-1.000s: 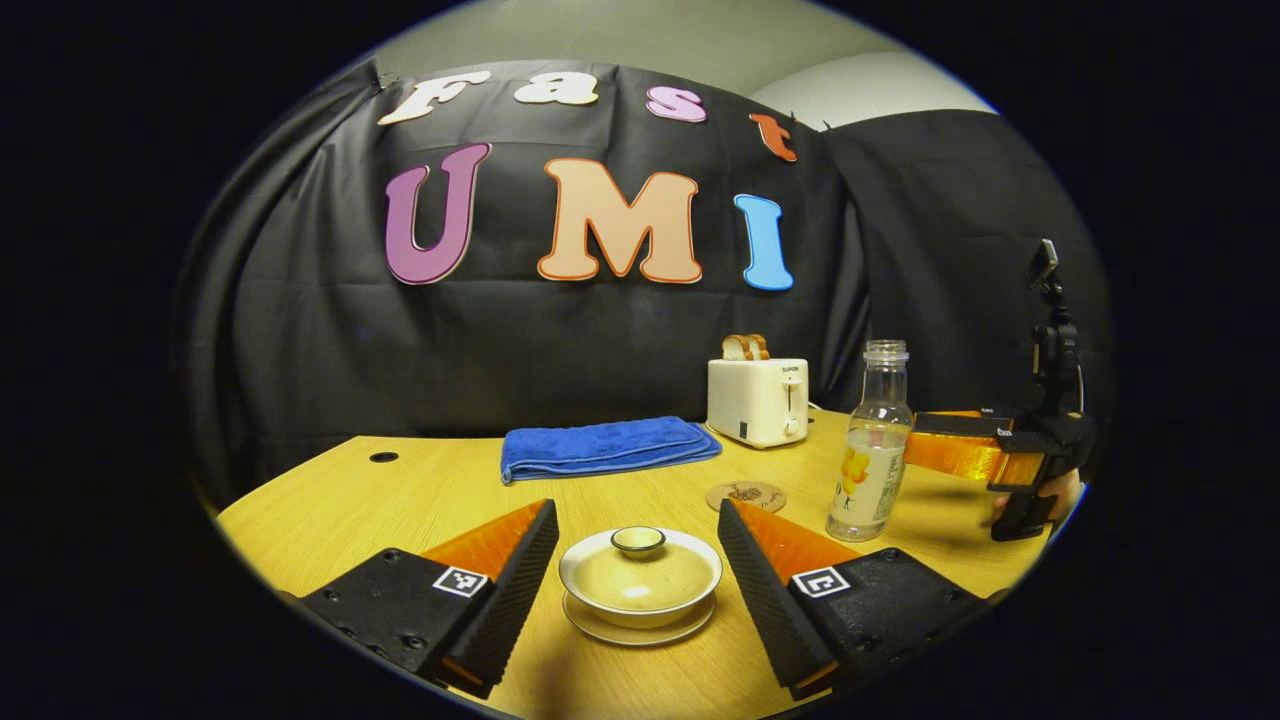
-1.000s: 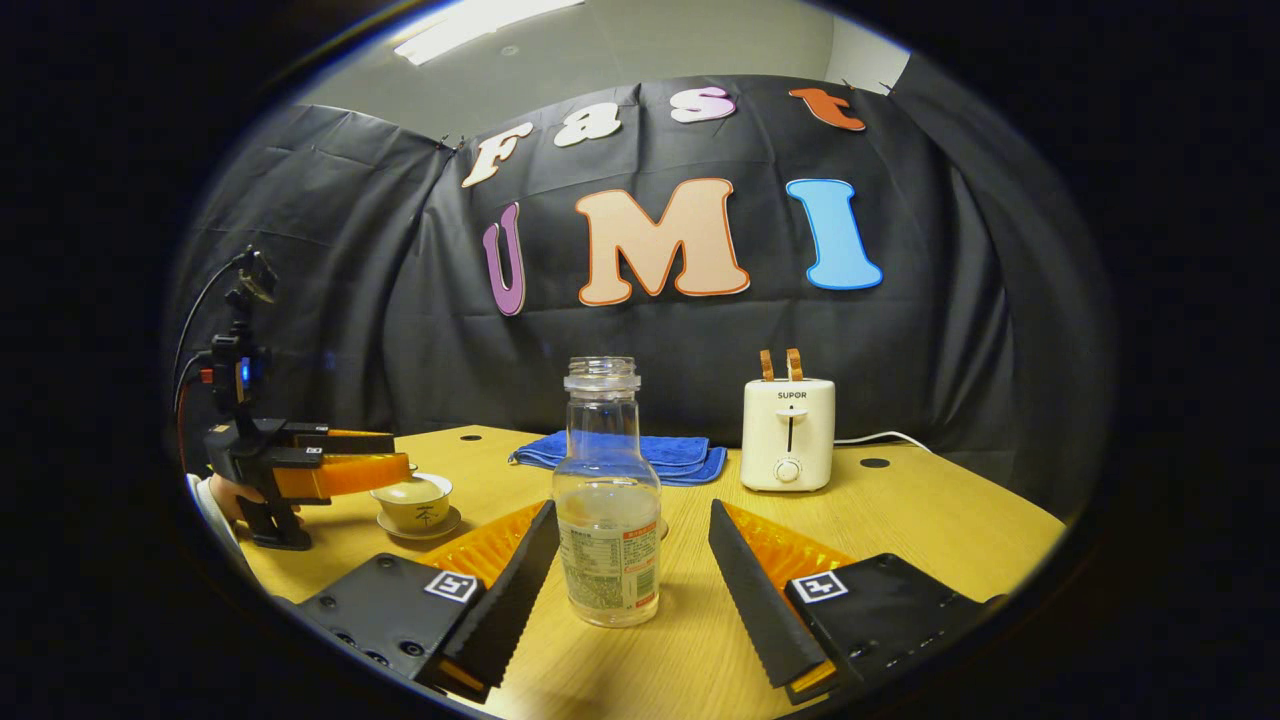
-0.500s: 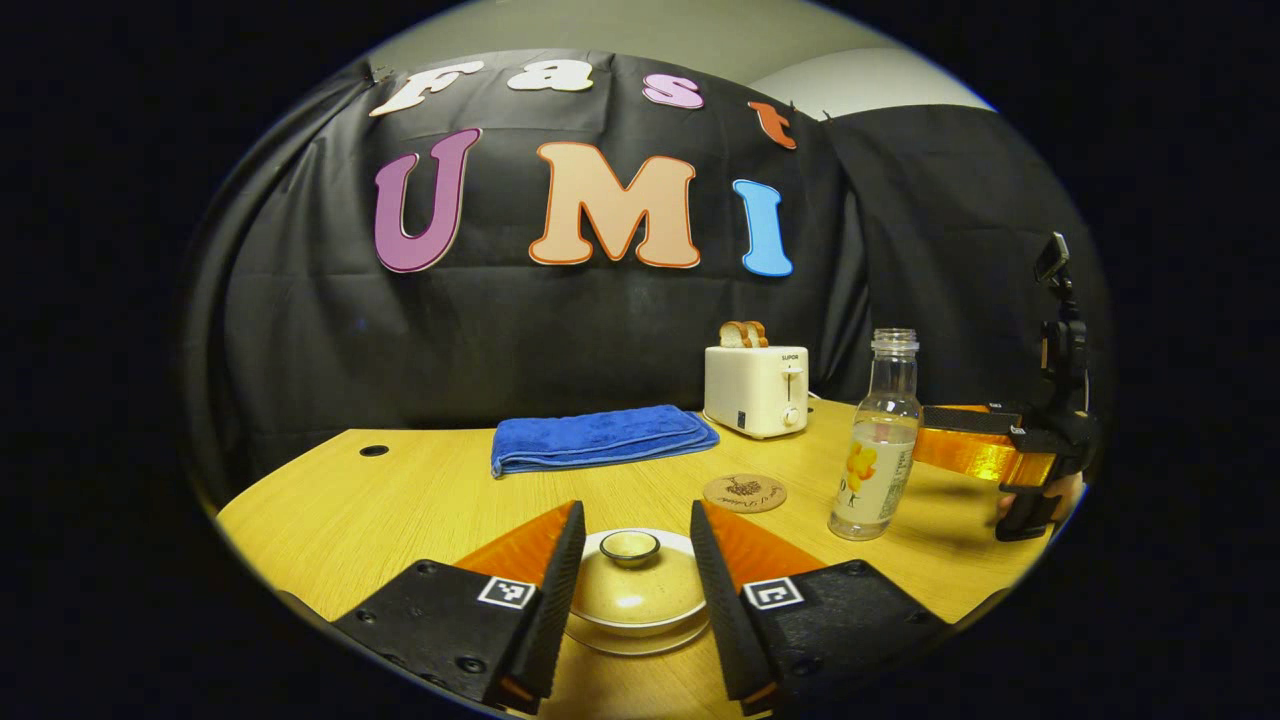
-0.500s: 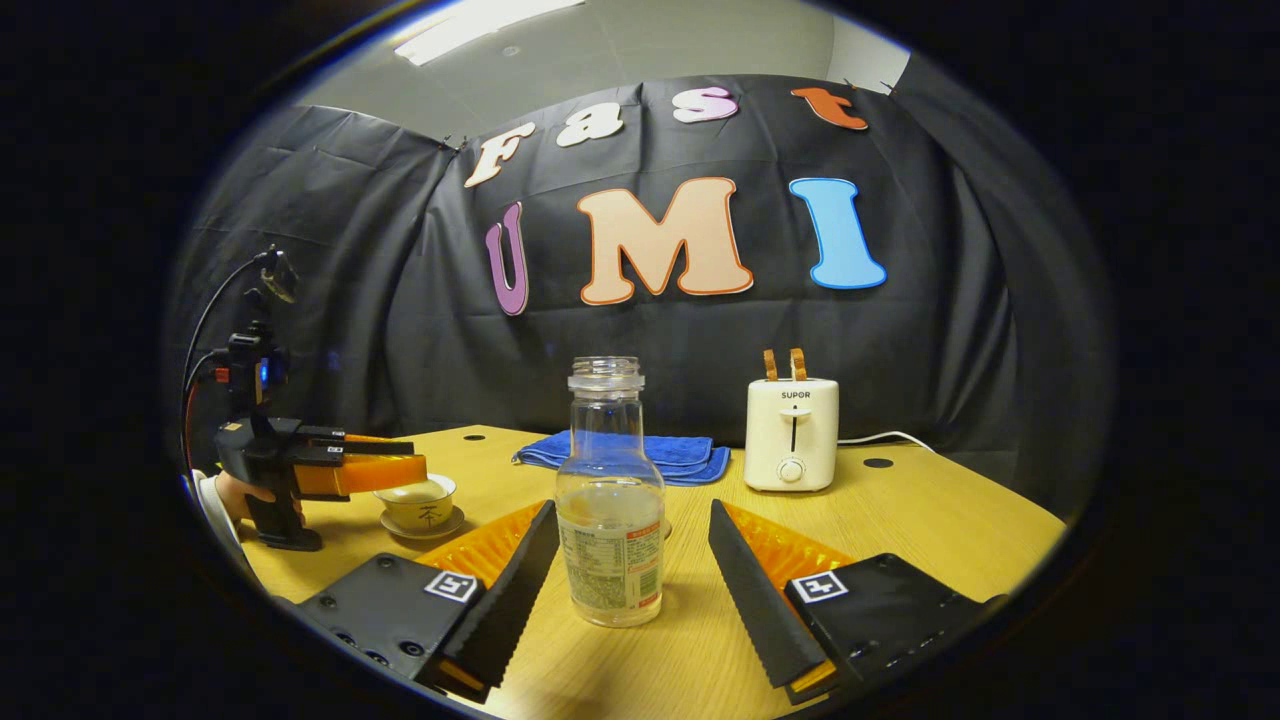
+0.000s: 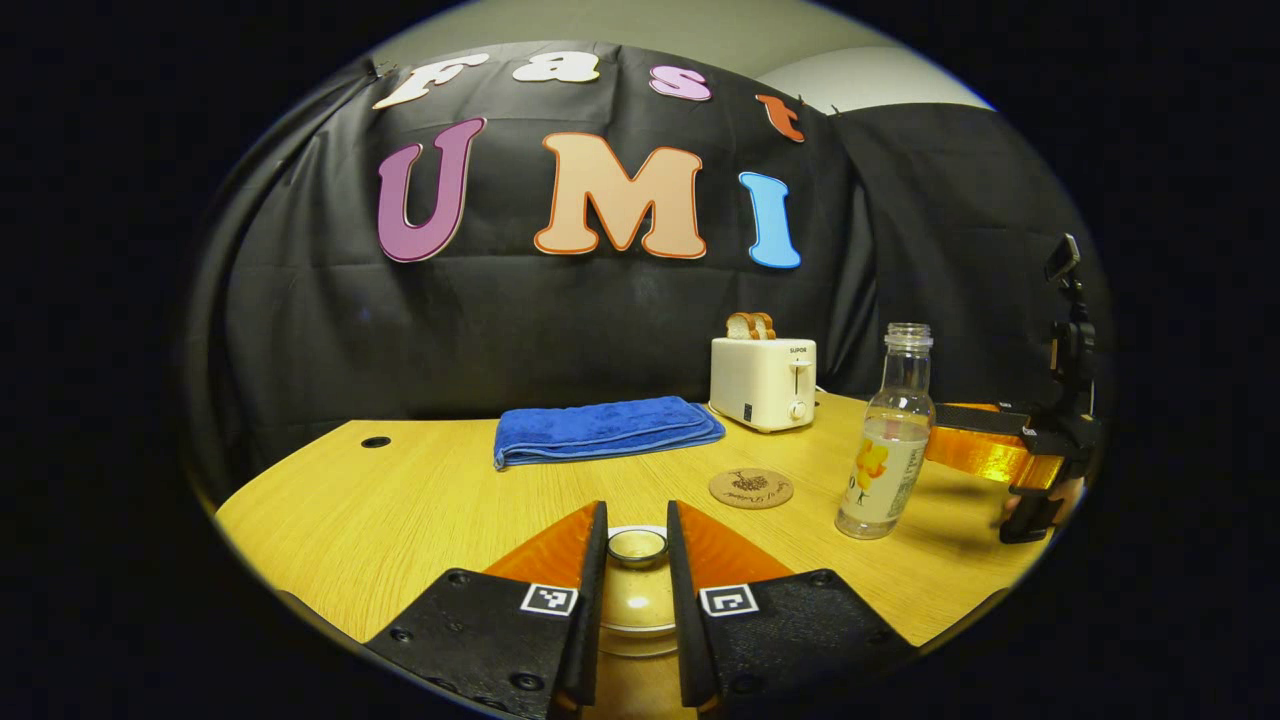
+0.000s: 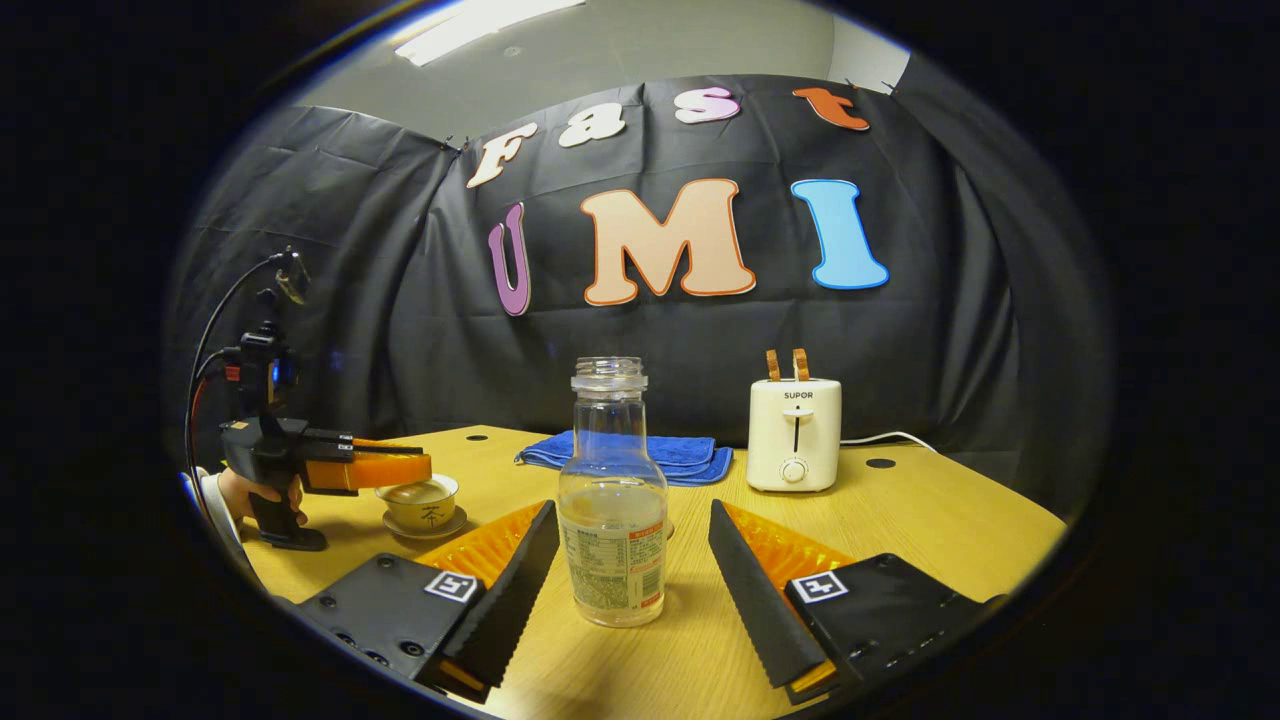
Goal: Open the teacup lid with one hand, grasp the water bottle and pour water into the teacup with the other hand; after pouring, place the water bottle on the coaster and then close the teacup lid.
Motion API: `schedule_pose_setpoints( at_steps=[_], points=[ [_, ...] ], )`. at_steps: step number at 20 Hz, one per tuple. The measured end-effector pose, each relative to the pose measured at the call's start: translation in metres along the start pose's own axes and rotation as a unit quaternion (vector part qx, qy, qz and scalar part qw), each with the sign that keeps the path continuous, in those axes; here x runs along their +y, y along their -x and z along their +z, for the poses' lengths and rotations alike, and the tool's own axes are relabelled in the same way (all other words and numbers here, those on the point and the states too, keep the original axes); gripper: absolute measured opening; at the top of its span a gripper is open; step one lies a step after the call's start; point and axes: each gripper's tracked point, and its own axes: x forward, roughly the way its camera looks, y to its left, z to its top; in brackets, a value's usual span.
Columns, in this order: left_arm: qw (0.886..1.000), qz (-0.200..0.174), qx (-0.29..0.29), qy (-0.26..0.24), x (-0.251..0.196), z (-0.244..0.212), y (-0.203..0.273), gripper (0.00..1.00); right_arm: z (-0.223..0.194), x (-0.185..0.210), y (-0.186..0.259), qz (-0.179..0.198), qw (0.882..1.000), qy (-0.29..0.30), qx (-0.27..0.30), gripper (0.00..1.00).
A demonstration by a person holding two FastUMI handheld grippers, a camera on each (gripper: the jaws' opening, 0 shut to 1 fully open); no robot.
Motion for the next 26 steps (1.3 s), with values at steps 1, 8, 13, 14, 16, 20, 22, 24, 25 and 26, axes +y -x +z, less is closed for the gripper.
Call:
schedule_pose_setpoints(
  at_steps=[1, 8, 13, 14, 16, 20, 22, 24, 25, 26],
  points=[
    [1.0, 0.0, 0.0, 0.0, 0.0, 0.0, 0.0, 0.3, 0.0, 0.0, 0.001, 0.0, 1.0, 0.0, 0.0, 0.94],
    [1.0, -0.001, -0.006, 0.0, 0.0, 0.002, 0.002, 0.27, 0.0, 0.002, 0.002, -0.001, 1.0, 0.0, 0.0, 0.94],
    [1.0, 0.005, -0.023, 0.003, 0.004, 0.007, 0.002, 0.25, 0.0, 0.001, 0.001, -0.001, 1.0, 0.0, 0.001, 0.99],
    [1.0, 0.008, -0.027, 0.003, 0.006, 0.007, 0.003, 0.25, 0.0, 0.002, 0.001, -0.001, 1.0, 0.0, 0.001, 0.94],
    [0.999, 0.015, -0.037, 0.006, 0.009, 0.011, 0.005, 0.25, -0.002, 0.003, -0.001, 0.0, 1.0, 0.0, 0.002, 0.94],
    [0.998, 0.034, -0.051, -0.001, 0.017, 0.014, 0.009, 0.25, -0.001, 0.004, -0.005, 0.002, 1.0, -0.001, 0.002, 0.94],
    [0.998, 0.043, -0.049, -0.001, 0.023, 0.013, 0.009, 0.25, -0.003, 0.005, -0.008, 0.003, 1.0, -0.001, 0.003, 0.96],
    [0.997, 0.054, -0.049, -0.001, 0.03, 0.012, 0.014, 0.25, -0.002, 0.007, -0.011, 0.005, 1.0, -0.001, 0.003, 0.96],
    [0.997, 0.059, -0.049, -0.001, 0.034, 0.012, 0.017, 0.25, -0.002, 0.008, -0.012, 0.005, 1.0, -0.001, 0.004, 0.96],
    [0.997, 0.066, -0.049, 0.0, 0.039, 0.013, 0.02, 0.25, -0.003, 0.01, -0.015, 0.007, 1.0, -0.001, 0.005, 0.94]
  ],
)
